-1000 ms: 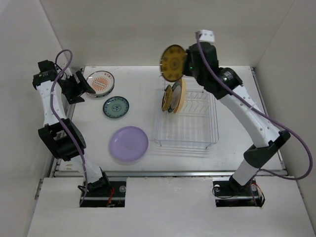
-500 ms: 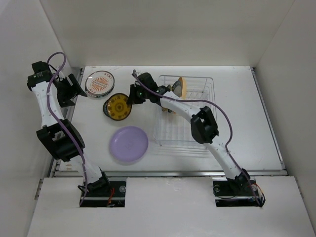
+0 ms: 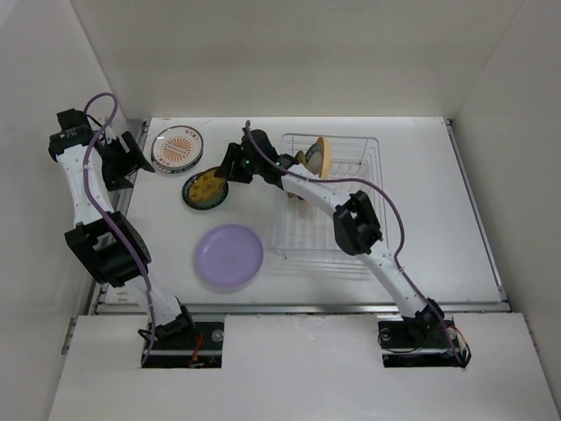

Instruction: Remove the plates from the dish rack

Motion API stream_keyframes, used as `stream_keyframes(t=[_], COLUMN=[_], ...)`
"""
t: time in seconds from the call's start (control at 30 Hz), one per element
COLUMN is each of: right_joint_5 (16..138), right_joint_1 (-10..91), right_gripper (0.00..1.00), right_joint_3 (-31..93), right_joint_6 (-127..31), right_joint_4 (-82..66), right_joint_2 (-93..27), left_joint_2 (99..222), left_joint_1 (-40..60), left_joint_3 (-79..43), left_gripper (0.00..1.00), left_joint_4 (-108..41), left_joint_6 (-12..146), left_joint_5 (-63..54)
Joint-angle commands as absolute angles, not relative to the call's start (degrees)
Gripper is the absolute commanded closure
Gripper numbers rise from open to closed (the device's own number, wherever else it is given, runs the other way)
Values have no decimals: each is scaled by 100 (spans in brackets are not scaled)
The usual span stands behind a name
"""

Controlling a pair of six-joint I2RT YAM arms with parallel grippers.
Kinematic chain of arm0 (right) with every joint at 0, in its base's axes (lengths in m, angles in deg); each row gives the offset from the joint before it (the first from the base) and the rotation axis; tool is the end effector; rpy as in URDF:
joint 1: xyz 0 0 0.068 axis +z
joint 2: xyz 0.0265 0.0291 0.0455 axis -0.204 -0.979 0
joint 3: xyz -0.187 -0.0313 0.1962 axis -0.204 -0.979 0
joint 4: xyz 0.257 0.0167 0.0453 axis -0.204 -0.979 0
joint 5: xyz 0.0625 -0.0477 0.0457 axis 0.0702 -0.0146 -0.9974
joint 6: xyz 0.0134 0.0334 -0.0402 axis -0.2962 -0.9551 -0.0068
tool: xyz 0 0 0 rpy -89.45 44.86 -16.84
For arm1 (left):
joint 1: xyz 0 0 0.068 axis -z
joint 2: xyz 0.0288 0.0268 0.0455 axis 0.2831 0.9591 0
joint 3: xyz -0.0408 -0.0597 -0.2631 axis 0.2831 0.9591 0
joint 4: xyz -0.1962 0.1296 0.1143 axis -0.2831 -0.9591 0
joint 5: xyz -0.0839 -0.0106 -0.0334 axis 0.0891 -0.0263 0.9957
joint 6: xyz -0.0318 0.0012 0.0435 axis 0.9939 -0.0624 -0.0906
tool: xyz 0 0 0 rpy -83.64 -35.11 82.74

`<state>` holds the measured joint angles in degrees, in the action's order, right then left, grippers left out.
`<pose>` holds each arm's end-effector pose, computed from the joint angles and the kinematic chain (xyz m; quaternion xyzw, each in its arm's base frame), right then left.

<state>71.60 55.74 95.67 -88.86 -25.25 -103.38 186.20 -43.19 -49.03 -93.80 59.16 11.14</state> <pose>0.4256 0.4215 0.1991 -0.0285 0.8569 0.4304 0.2822 0.3390 0.1546 0.3530 -0.1842 0.9199 -0.1366 0.3180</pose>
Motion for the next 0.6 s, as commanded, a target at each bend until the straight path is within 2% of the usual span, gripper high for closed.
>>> stream_keyframes(t=[0.0,0.07,0.1,0.13,0.3,0.47,0.57], right_joint_5=[7294,7092,7012,6959,7406,7548,7740], right_joint_1=[5607,5607,5607,5607,5607,5607,5659], right_gripper=[42,33,23,20,17,17,17], right_joint_3=[10044,10194,10194,10194,9562,9649,9492], right_joint_6=[-9246,-9246,-9246,-9246,-8694,-7833,-7147], right_joint_4=[-2388,-2520,-2615,-2851,-3223,-4082,-4698], right_joint_2=[-10520,-10599,-10599,-10599,-9774,-9212,-8361], left_joint_2=[18562,18510,18509,18509,18457,18457,18404], left_joint_1=[-4325,-4325,-4325,-4325,-4325,-4325,-4325], left_joint_3=[-4880,-4880,-4880,-4880,-4941,-5117,-5170], left_gripper=[29,29,29,29,29,29,29], left_joint_4=[-9497,-9498,-9498,-9498,-9550,-9665,-9778], left_joint_6=[5864,5864,5864,5864,5811,5811,5662], left_joint_5=[1189,1242,1242,1242,1242,1347,1348])
